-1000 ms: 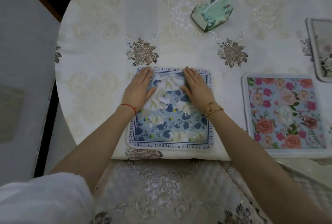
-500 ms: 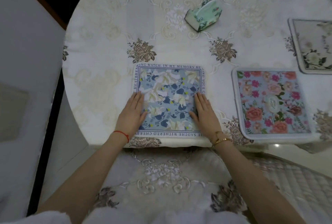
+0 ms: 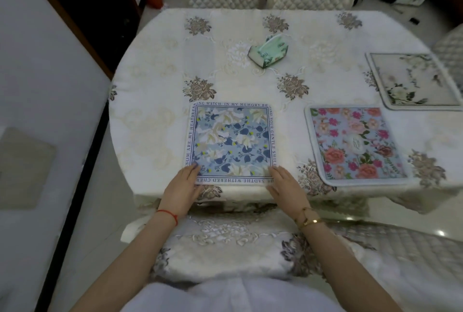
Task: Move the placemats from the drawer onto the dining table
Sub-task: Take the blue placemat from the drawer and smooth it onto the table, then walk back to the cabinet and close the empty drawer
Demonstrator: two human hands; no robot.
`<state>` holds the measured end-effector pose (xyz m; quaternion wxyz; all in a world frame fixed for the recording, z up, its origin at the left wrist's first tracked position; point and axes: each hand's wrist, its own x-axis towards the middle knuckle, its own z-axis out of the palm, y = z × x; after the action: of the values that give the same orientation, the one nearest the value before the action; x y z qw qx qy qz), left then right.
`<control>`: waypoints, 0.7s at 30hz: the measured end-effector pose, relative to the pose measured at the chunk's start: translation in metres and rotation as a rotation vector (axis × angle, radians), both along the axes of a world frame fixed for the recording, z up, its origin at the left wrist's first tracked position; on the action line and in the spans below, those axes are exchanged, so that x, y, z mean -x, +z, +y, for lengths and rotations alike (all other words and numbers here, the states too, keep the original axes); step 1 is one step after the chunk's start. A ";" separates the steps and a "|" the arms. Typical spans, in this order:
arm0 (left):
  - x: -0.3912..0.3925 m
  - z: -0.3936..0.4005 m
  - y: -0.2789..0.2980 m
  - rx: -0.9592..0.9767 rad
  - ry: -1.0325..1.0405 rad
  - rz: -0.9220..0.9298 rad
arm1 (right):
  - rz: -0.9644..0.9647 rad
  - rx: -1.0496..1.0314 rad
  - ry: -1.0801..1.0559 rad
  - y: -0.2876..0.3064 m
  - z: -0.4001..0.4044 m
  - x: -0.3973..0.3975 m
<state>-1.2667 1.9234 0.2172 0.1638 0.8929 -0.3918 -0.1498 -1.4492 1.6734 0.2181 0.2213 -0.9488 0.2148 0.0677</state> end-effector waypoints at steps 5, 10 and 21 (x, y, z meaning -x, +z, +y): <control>0.013 0.002 0.035 0.075 -0.020 -0.067 | -0.161 0.043 -0.081 0.031 0.006 0.023; 0.035 0.001 0.059 0.186 -0.001 -0.082 | -0.284 0.131 -0.099 0.045 0.012 0.058; 0.061 0.003 0.075 0.275 -0.157 -0.027 | -0.317 0.158 -0.421 0.076 0.057 0.129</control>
<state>-1.3276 1.9265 0.2925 0.2668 0.8306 -0.4795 -0.0953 -1.5785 1.7308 0.2937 0.1866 -0.8964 0.3745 -0.1461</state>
